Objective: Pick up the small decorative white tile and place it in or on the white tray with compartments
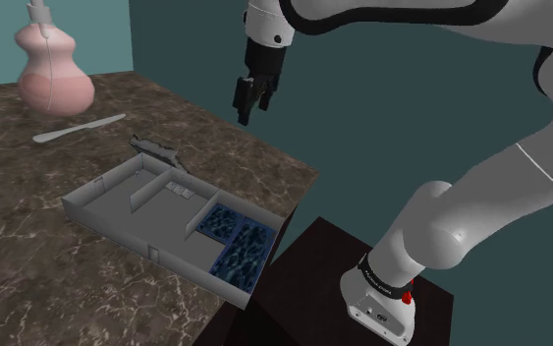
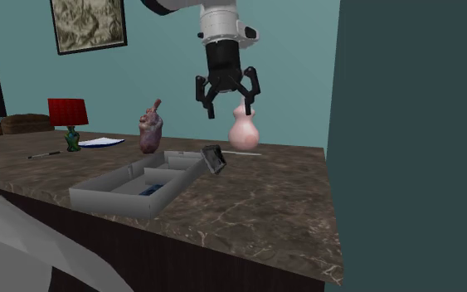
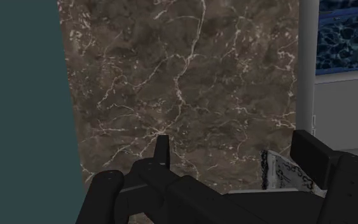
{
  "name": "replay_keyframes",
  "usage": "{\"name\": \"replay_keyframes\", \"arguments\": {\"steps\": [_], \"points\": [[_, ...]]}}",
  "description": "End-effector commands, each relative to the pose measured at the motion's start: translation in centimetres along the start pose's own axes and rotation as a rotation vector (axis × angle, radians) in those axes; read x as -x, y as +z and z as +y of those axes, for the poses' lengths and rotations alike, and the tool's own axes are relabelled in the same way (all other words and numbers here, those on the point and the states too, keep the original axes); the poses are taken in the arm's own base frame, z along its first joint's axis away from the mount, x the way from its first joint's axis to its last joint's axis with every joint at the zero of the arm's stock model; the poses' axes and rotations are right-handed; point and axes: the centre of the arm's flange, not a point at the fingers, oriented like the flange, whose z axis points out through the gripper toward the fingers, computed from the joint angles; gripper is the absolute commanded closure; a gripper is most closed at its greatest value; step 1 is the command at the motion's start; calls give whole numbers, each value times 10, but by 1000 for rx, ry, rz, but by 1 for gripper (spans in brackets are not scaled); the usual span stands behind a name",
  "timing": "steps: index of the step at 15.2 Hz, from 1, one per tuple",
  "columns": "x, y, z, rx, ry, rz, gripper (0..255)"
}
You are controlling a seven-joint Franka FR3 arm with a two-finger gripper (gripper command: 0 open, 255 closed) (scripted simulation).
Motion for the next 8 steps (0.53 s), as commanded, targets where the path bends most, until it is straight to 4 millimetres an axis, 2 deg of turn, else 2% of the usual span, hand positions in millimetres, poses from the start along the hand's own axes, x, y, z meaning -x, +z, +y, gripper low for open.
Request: {"name": "replay_keyframes", "arguments": {"steps": [1, 8], "points": [[-21, 8, -13, 7, -23, 3, 0], [-94, 36, -65, 33, -102, 10, 0]]}}
